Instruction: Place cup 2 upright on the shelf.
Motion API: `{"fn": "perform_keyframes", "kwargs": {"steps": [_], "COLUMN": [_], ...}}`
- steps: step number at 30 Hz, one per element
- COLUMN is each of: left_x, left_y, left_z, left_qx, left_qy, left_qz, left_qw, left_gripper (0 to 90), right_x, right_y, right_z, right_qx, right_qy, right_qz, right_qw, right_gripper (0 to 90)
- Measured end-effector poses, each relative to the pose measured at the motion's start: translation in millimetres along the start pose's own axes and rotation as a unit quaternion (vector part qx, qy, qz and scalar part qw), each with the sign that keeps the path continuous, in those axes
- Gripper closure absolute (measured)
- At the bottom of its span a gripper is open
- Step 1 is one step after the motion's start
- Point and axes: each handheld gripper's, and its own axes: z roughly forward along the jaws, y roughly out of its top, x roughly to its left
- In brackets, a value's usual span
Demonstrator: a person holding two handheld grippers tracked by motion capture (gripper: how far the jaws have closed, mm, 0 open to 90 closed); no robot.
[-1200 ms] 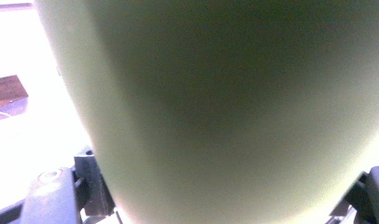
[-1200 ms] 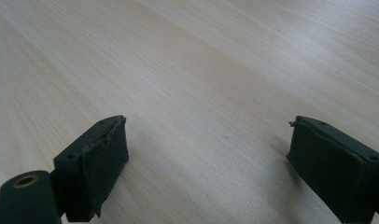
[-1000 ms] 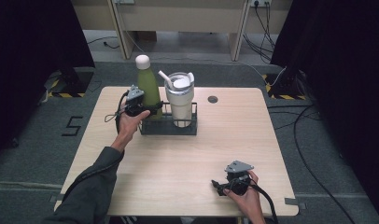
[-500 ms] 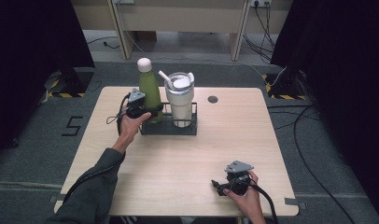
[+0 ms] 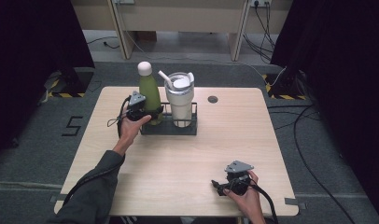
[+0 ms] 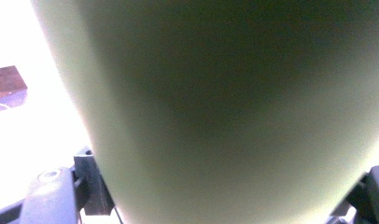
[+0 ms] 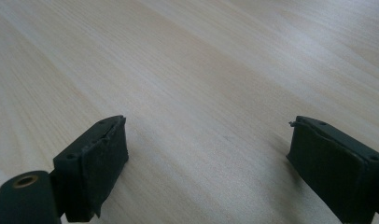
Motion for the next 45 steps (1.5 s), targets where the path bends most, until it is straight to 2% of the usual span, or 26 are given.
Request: {"fn": "perform_keyframes", "kwargs": {"steps": [4, 11, 17, 22, 36, 38, 45], "left_x": [-3.0, -2.6, -0.7, -1.8, -1.0, -1.1, -0.5], "left_y": [-1.5, -2.1, -5.6, -5.4, -3.4, -3.7, -5.3], "left_z": [-0.2, -0.4, -1.9, -4.1, -21.3, -24.1, -33.5], "left_qx": [-0.002, -0.003, -0.011, -0.015, -0.014, -0.011, -0.009], "left_qy": [0.003, 0.001, 0.000, 0.003, 0.000, -0.003, 0.001], "left_qz": [0.011, 0.008, -0.013, -0.013, -0.014, -0.019, -0.020], "left_qw": [0.9999, 1.0000, 0.9999, 0.9998, 0.9998, 0.9997, 0.9998], "left_gripper": [20.1, 19.5, 14.6, 14.5, 14.6, 14.6, 14.6], "right_x": [-0.1, -0.4, -0.1, -0.1, -0.3, -0.4, -0.4], "right_y": [0.0, 0.0, 0.0, 0.0, 0.0, 0.0, 0.0], "right_z": [0.0, 0.1, 0.0, 0.0, 0.1, 0.1, 0.1], "right_qx": [0.000, 0.000, 0.000, 0.000, 0.000, -0.001, -0.001], "right_qy": [0.000, 0.000, 0.000, 0.000, 0.000, 0.000, 0.000], "right_qz": [-0.001, -0.002, 0.000, 0.000, -0.001, -0.002, -0.002], "right_qw": [1.0000, 1.0000, 1.0000, 1.0000, 1.0000, 1.0000, 1.0000], "right_gripper": [12.0, 12.0, 12.0, 12.0, 12.0, 12.0, 12.0]}}
